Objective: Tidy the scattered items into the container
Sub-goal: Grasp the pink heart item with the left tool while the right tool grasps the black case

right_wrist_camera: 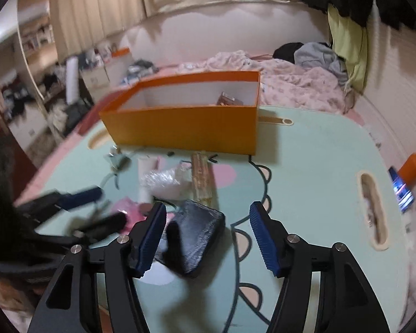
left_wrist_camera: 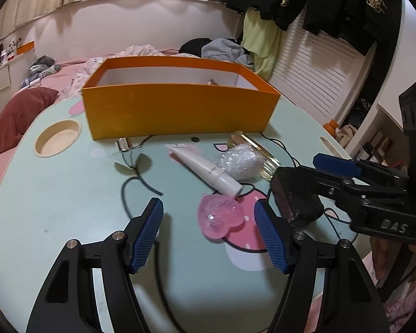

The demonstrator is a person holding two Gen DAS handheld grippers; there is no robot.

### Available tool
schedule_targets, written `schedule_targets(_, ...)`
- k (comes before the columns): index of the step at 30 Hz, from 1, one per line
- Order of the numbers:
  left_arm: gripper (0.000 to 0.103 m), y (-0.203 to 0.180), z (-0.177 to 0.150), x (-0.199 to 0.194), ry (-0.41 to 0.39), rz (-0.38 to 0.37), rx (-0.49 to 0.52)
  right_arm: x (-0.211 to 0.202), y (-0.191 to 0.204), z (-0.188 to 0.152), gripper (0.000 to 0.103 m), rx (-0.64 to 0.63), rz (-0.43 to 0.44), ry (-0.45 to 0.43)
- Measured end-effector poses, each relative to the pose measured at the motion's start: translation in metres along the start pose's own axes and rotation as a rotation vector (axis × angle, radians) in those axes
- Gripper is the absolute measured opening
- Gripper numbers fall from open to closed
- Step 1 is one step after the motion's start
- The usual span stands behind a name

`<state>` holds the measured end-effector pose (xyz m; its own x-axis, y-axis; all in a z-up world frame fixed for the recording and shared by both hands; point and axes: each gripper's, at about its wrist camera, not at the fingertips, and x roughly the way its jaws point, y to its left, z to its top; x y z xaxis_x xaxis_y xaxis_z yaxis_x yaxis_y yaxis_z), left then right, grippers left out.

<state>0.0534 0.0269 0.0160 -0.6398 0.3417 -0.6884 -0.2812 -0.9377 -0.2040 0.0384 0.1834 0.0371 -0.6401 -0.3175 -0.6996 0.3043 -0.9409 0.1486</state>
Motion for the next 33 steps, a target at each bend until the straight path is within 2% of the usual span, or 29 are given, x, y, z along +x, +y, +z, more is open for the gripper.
schedule_targets(3, 0.067, -0.003, -0.001, 0.004, 0.013, 0.01, 0.011, 0.002, 0.008, -0.005, 0.063, -0.041, -0.03, -0.001)
schedule_targets(8, 0.067, 0.002, -0.001, 0.006, 0.011, 0.017, -0.013, 0.009, 0.003, -0.01, 0.071, 0.031, -0.009, 0.015)
schedule_targets(9, 0.064, 0.001, -0.001, 0.006, 0.009, 0.02, -0.011, 0.009, 0.004, -0.011, 0.074, 0.031, -0.014, 0.014)
schedule_targets(11, 0.053, -0.003, -0.003, 0.007, 0.008, 0.026, 0.017, 0.01, 0.006, -0.011, 0.077, 0.024, -0.035, 0.009)
schedule_targets(12, 0.042, -0.006, -0.004, 0.007, 0.007, 0.033, 0.032, 0.011, 0.007, -0.011, 0.078, 0.021, -0.042, 0.011)
schedule_targets(13, 0.039, -0.009, -0.005, 0.007, 0.006, 0.04, 0.051, 0.012, 0.007, -0.011, 0.078, 0.02, -0.043, 0.015)
schedule_targets(16, 0.039, -0.01, -0.006, 0.007, 0.003, 0.037, 0.062, 0.015, 0.009, -0.011, 0.077, 0.011, -0.048, 0.029)
schedule_targets(17, 0.039, -0.009, -0.006, 0.006, 0.003, 0.028, 0.054, 0.017, 0.01, -0.011, 0.073, -0.003, -0.061, 0.04)
schedule_targets(18, 0.039, -0.006, -0.005, 0.006, 0.002, 0.018, 0.043, 0.019, 0.011, -0.012, 0.055, -0.016, -0.072, 0.052)
schedule_targets(21, 0.039, 0.001, -0.005, 0.003, -0.007, 0.003, 0.016, 0.023, 0.016, -0.016, 0.03, -0.077, -0.139, 0.056)
schedule_targets(23, 0.039, 0.003, -0.004, 0.0, -0.015, 0.002, 0.011, 0.023, 0.015, -0.016, 0.027, -0.073, -0.121, 0.055)
schedule_targets(33, 0.039, 0.011, 0.0, -0.019, -0.066, 0.004, 0.0, 0.011, -0.003, -0.011, 0.027, 0.017, -0.018, 0.015)
